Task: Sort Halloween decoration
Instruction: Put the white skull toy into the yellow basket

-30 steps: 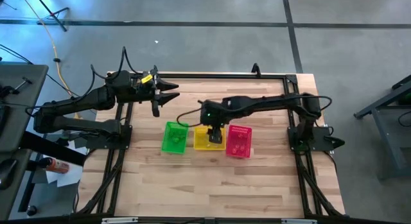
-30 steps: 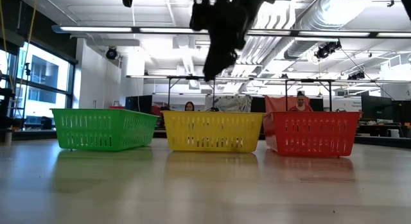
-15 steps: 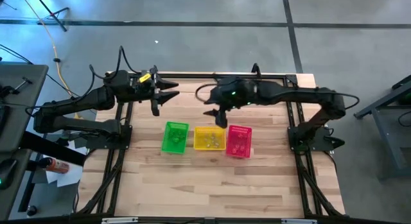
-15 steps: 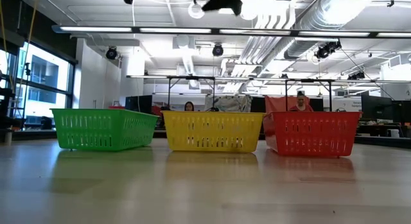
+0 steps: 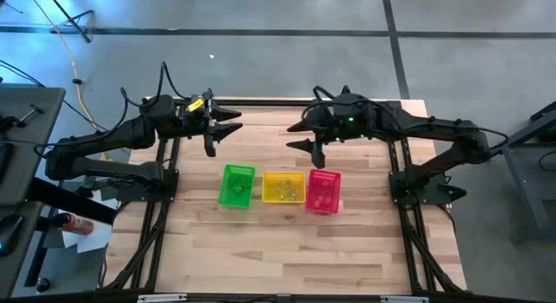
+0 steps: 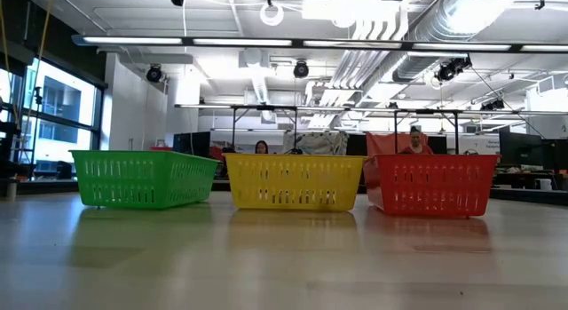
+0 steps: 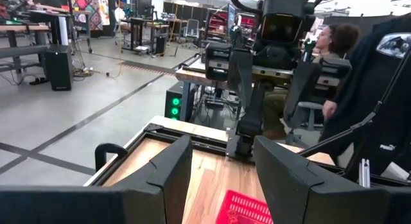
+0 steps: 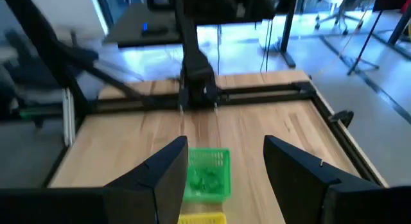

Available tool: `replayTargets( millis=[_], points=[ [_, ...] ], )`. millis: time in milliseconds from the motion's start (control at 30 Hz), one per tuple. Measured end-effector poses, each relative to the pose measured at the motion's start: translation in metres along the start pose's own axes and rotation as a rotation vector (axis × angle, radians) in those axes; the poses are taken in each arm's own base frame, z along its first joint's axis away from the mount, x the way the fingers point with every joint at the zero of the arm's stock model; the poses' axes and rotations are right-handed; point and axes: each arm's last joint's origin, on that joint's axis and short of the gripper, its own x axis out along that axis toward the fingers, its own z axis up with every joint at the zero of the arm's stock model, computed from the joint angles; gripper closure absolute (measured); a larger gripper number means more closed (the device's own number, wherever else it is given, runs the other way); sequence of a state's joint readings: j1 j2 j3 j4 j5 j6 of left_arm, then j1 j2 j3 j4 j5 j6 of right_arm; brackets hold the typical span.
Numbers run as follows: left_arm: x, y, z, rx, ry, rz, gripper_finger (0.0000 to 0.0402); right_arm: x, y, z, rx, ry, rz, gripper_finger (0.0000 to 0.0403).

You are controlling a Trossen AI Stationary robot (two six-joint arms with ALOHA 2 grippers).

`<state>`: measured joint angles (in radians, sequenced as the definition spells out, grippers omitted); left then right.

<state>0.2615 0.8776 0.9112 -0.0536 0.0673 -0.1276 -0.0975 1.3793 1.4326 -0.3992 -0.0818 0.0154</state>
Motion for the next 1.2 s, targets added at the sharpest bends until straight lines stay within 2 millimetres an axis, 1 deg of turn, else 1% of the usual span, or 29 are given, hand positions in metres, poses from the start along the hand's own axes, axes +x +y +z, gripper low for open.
replayTargets(
  millis=[167,267,333,733,1067,1200],
  points=[
    [0.0,0.0,0.0,0.0,0.001,0.0,0.0245,-0.009,0.001,-0.017,0.074,-0.129,0.009,0.0203],
    [0.0,0.0,0.0,0.0,0.002,0.0,0.0245,-0.01,0.002,-0.025,0.1,-0.207,0.022,0.0203],
    [0.001,0.0,0.0,0.0,0.003,0.0,0.0245,-0.009,0.003,-0.029,0.114,-0.228,0.028,0.0203],
    [0.001,0.0,0.0,0.0,0.003,0.0,0.0245,-0.009,0.003,-0.03,0.121,-0.226,0.026,0.0203],
    [0.001,0.0,0.0,0.0,0.003,0.0,0.0245,-0.008,-0.005,-0.036,0.136,-0.162,-0.062,0.0203],
    [0.001,0.0,0.0,0.0,0.004,0.0,0.0245,-0.008,-0.008,-0.036,0.139,-0.162,-0.075,0.0203]
  ],
)
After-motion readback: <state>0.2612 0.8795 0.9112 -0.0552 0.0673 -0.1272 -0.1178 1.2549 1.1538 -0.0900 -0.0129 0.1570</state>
